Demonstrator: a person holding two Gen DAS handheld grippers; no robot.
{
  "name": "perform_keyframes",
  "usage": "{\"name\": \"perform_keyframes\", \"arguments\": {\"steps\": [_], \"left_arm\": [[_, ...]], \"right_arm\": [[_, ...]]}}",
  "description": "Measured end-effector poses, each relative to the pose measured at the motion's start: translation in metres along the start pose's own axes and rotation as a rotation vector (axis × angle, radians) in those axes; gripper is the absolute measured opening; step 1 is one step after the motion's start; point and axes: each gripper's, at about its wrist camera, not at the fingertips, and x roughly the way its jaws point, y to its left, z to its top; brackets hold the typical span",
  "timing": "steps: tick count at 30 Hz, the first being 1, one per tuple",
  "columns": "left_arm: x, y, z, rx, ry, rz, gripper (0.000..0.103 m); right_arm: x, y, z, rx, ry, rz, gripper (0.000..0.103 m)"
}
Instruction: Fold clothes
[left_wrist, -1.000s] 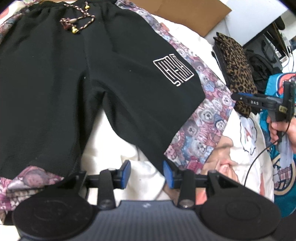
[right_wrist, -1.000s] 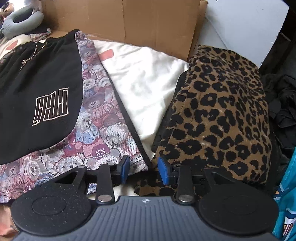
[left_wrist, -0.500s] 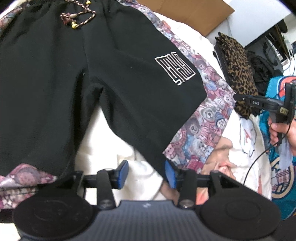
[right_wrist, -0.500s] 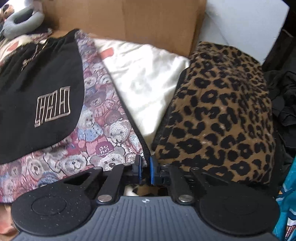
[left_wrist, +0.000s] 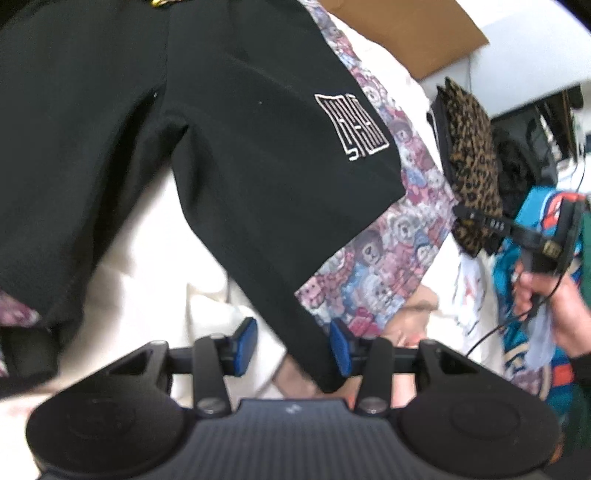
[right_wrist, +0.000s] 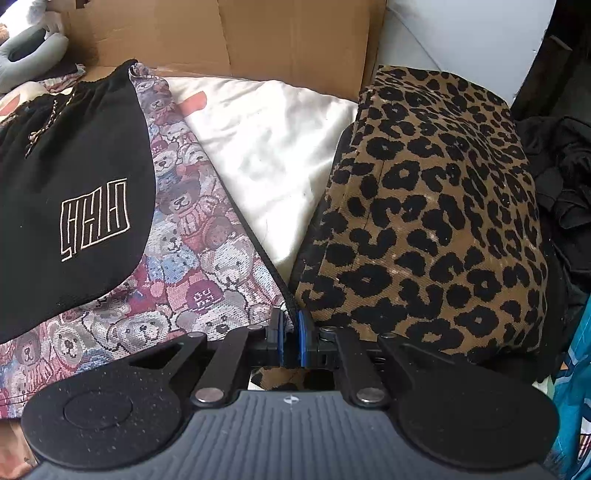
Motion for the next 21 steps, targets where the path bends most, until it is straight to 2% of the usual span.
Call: {"name": "perform_keyframes", "arguments": {"steps": [3,4,5,10,14,19,21], "left_arm": [[0.01,0.006,-0.004,-0.073,0.03,-0.055,0.026],[0.013,0.009,-0.007,-0.092,0.045,-0.067,0.011],[0.016,0.011,-0.009,-0.106,0.056,-0.078,0.003],[0.016,0.008,-0.012,-0.109,0.079,-0.154,0.001],[0.008,0.008,-0.009,-0.099,0.067,-0.21,0.001],[0.016,0.013,-0.011,-0.084,0.095,-0.167,0.001],[0.021,0.015,-0.011,-0.071,0.107,-0.138,0.001]], "right_arm": [[-0.001,0.0,0.001,0.002,-0.003,-0.001,0.006],[-0.002,0.0,0.001,0.003,-0.004,-0.002,0.006],[-0.002,0.0,0.002,0.003,-0.005,-0.002,0.006],[-0.006,0.0,0.005,-0.004,-0.005,-0.013,0.005],[-0.009,0.0,0.008,-0.011,-0.004,-0.022,0.005],[-0.012,-0.001,0.01,-0.02,0.0,-0.034,0.005],[-0.001,0.0,0.006,-0.021,0.022,-0.043,0.005]]}}
